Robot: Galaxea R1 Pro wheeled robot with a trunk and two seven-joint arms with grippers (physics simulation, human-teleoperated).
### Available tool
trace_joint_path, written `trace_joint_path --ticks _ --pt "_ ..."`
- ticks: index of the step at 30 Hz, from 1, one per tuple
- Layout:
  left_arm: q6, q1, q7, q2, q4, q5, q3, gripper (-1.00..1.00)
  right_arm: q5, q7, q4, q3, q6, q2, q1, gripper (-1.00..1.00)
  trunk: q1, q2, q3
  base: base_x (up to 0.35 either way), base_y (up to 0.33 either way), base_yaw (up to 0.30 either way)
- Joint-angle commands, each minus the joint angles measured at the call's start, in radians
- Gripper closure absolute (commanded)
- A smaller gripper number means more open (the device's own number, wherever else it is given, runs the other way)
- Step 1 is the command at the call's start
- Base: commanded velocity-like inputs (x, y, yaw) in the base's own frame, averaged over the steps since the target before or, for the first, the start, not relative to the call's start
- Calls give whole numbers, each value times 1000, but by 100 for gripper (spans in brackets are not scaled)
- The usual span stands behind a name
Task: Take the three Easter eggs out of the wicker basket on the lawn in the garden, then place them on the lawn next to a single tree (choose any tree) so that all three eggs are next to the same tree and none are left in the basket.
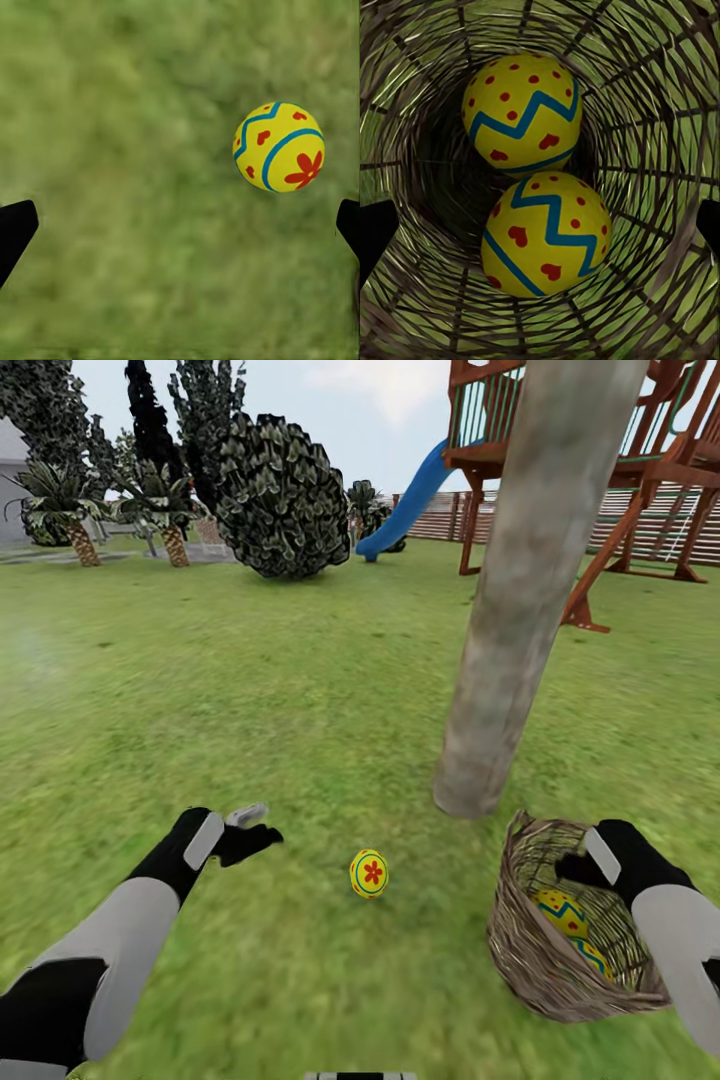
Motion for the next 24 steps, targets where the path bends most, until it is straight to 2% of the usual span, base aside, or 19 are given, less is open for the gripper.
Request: trace_joint_path --ticks 1,3,5,8,9,10,11,12,13,16,23,24 --pt "65 0 50 -9 -42 20 4 -100 -11 -8 -1 -2 18 -1 -3 -100 0 -1 -5 0 0 0" --pt "145 0 128 -30 -72 39 7 -100 -10 -7 0 -2 36 -2 -6 -100 1 -1 -13 0 0 0" --pt "172 -20 185 -46 -26 46 7 -100 -11 -5 0 -2 43 -3 -7 -100 2 -2 -20 0 0 0" --pt "189 -178 239 -84 194 70 9 -100 -11 -2 2 -2 48 -4 -8 -100 3 -2 -32 0 0 0" --pt "190 -202 244 -91 224 75 9 -100 -11 -2 2 -2 49 -4 -8 -100 4 -2 -36 0 0 0" --pt "191 -248 251 -104 277 84 9 -100 -11 -2 2 -2 49 -6 -8 -100 4 -3 -40 0 0 0" --pt "191 -271 254 -110 302 88 9 -100 -12 -1 3 -2 50 -11 -8 -100 5 -3 -44 0 0 0" --pt "191 -329 259 -127 359 99 10 -100 -13 0 3 -2 50 -19 -8 -100 5 -3 -47 0 0 0" --pt "191 -355 261 -138 379 106 10 -100 -13 3 4 -2 50 -26 -8 -100 6 -3 -51 0 0 0" --pt "191 -388 263 -156 405 125 11 -100 -13 13 4 -2 49 -35 -8 -100 7 -4 -63 0 0 0" --pt "188 -399 247 -166 415 139 15 -100 -12 65 7 -2 43 -41 -8 -100 10 -6 -90 0 0 0" --pt "188 -399 216 -171 417 139 16 -100 -11 72 8 -2 42 -42 -8 -100 11 -6 -94 0 0 0"
